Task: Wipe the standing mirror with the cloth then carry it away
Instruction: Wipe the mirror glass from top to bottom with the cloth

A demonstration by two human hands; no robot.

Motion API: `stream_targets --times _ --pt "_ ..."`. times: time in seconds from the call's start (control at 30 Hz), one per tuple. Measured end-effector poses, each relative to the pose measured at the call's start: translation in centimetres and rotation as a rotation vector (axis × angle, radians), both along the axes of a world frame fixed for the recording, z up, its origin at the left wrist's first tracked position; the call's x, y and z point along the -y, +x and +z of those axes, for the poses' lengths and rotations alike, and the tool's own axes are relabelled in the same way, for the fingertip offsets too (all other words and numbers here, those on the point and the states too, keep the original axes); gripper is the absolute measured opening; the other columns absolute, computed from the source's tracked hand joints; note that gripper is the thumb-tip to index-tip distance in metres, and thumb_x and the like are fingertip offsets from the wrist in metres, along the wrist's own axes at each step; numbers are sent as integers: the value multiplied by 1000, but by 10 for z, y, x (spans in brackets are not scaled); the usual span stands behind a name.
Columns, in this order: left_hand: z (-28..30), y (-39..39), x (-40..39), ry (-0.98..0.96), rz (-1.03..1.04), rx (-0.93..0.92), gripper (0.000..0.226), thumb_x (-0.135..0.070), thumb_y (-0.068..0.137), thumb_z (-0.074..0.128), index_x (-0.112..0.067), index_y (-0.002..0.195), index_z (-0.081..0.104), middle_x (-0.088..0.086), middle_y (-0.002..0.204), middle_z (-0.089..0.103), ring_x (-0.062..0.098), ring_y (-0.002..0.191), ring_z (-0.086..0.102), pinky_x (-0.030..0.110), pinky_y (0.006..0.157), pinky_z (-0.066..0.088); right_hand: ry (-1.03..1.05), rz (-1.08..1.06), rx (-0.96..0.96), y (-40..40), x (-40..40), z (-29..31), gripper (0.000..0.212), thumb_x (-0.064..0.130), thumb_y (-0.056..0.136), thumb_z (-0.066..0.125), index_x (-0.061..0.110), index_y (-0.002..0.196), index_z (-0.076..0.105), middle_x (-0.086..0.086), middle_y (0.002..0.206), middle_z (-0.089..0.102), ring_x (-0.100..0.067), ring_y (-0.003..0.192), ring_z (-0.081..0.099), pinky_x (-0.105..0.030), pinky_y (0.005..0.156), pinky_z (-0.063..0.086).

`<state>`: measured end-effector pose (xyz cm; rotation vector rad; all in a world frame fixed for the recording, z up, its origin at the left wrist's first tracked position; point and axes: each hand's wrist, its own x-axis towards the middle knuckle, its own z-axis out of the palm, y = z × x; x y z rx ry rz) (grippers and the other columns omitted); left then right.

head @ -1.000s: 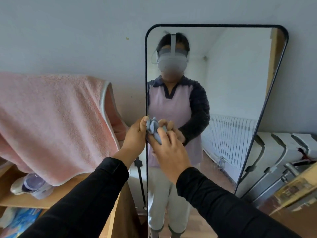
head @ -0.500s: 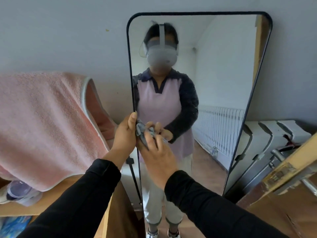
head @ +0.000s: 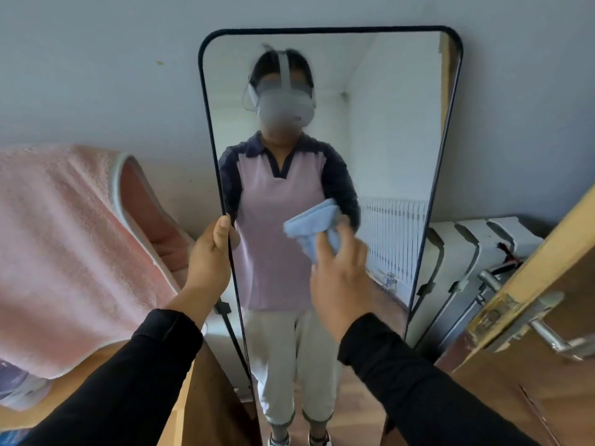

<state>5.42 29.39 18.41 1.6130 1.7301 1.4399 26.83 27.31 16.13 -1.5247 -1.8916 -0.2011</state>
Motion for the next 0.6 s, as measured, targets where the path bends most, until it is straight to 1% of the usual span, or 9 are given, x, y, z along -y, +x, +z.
stream_targets --times 0.1,0.17,0.23,0.27,0.33,0.4,0.47,0.53,0.6 --pt "-1 -2 0 0 34 -30 57 -50 105 25 -8 79 53 11 78 56 13 67 46 27 65 39 75 90 211 -16 10 -6 70 2 82 52 18 149 44 -16 149 42 -34 120 50 -44 106 46" --pt "-4 -6 -1 -9 19 -20 59 -56 104 25 -11 81 55 7 76 56 16 67 47 31 65 40 82 164 306 2 8 -6 74 2 80 44 22 151 41 -12 149 43 -31 117 51 -43 104 48" --pt "-10 -11 -1 -10 -20 -17 61 -62 101 24 -11 84 53 4 71 49 20 65 44 34 64 40 31 195 268 22 4 0 67 2 87 40 29 149 41 -9 146 41 -32 120 49 -44 99 51" --pt "-14 -12 0 -9 -34 -34 59 -62 101 24 -13 84 52 -1 70 46 18 64 42 35 63 40 39 177 194 31 1 4 60 4 93 41 36 143 40 -7 143 40 -33 122 48 -47 95 52" --pt "-21 -13 3 -4 -54 -54 51 -57 103 26 -18 81 51 -9 71 45 16 65 40 35 64 39 16 55 21 50 -6 11 49 14 98 54 42 135 38 -8 138 42 -32 120 45 -47 90 53" --pt "-24 -13 5 -5 -88 4 45 -52 104 31 -19 82 52 -10 72 44 16 67 40 36 66 38 64 -129 -68 62 -12 20 59 12 87 70 30 138 47 -13 134 44 -30 115 40 -41 90 54" --pt "-24 -14 7 -28 -126 58 44 -51 103 36 -17 80 50 -2 71 39 18 67 35 36 66 34 127 -176 -98 61 -17 20 63 5 81 74 21 137 53 -13 133 44 -30 113 38 -37 90 53" --pt "-23 -15 7 -61 -140 103 43 -51 101 39 -17 77 49 2 71 35 19 67 33 34 67 32 141 -105 -80 45 -16 16 58 -2 82 71 17 135 55 -14 134 45 -29 113 40 -37 85 56" --pt "-23 -15 8 -72 -129 130 42 -51 100 40 -17 77 51 0 71 38 18 67 35 34 68 35 122 3 -11 30 -16 7 58 -2 85 70 15 137 52 -13 133 45 -28 113 44 -37 84 57"
